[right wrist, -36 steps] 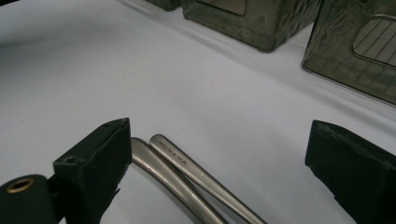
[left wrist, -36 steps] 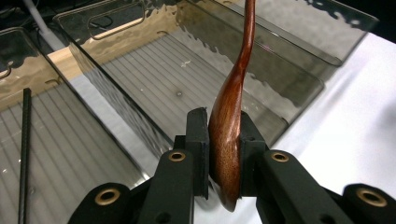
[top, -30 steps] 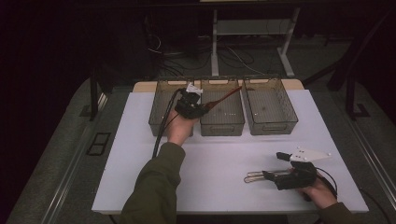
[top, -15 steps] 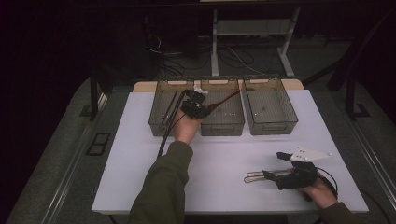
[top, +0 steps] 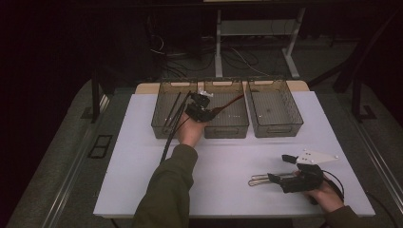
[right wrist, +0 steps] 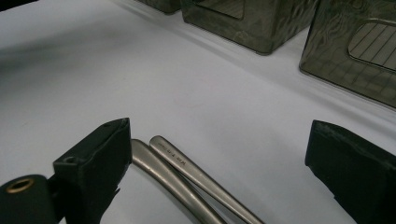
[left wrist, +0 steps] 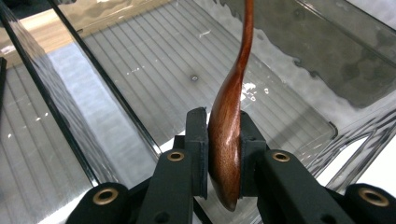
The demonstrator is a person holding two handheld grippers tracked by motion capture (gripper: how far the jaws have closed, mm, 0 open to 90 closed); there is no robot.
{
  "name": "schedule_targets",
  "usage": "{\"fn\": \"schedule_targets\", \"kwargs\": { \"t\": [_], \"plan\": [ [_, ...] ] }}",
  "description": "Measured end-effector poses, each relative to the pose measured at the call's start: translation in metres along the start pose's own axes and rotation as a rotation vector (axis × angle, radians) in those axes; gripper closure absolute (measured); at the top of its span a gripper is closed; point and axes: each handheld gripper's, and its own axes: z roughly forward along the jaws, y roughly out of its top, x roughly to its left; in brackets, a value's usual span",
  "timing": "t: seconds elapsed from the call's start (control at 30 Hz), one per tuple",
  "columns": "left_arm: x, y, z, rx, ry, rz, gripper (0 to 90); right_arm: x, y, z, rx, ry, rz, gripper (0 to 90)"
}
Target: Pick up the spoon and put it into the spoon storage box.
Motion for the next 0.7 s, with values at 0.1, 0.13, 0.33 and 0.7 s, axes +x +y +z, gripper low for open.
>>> {"fn": "schedule_targets", "kwargs": {
  "t": [0.1,0.13,0.33,0.7],
  "plan": [
    [0.0,0.001,-0.001,-0.012,0.01,-0.001,70.9,0.0,0.0,0.0,0.0,0.0,0.0,6.7],
    [0.0,0.001,-0.002,-0.016,0.008,0.003,69.7,0.0,0.0,0.0,0.0,0.0,0.0,6.7],
    [0.0,0.002,-0.008,-0.052,-0.031,0.002,62.6,0.0,0.0,0.0,0.001,0.0,0.001,6.7],
    [-0.003,0.003,-0.027,-0.109,-0.141,0.064,48.0,-0.001,0.001,0.001,0.002,-0.005,0.008,6.6]
  ]
}}
